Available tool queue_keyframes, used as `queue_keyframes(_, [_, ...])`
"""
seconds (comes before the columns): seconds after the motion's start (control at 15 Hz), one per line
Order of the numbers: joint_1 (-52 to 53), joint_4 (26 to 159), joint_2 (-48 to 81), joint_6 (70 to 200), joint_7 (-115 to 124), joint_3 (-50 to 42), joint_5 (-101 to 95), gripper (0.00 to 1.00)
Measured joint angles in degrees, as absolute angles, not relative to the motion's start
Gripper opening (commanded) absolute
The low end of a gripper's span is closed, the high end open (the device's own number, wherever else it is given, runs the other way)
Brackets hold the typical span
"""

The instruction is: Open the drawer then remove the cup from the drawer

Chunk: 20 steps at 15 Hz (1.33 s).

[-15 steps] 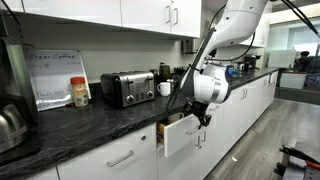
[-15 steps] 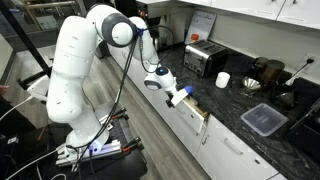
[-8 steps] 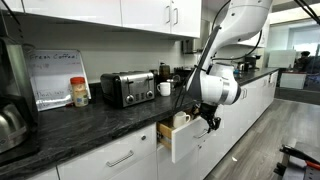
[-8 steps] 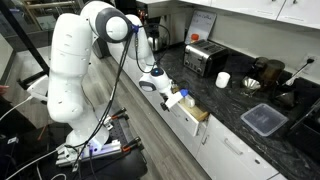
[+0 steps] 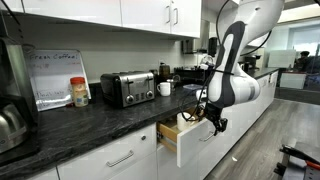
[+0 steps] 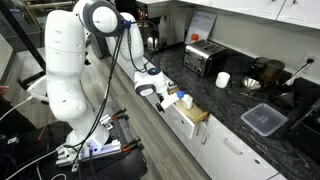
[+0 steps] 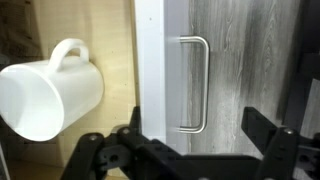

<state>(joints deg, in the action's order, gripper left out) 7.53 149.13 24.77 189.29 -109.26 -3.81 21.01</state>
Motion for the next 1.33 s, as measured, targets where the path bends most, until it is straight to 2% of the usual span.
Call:
queue_keyframes(0.33, [8.3,152.7,20.8,184.1,-94.1,-7.1,4.8,1.00])
queue_keyframes(0.6, [4.0,154.2,16.6,176.5,-86.5,-3.3,-3.3,1.00])
queue_keyframes(0.93, [-7.9,154.8,13.5,166.6,-87.8,9.6,-0.6,1.00])
queue_keyframes(1.33, [-11.6,154.4,12.8,163.3,-96.3,13.2,8.0,1.00])
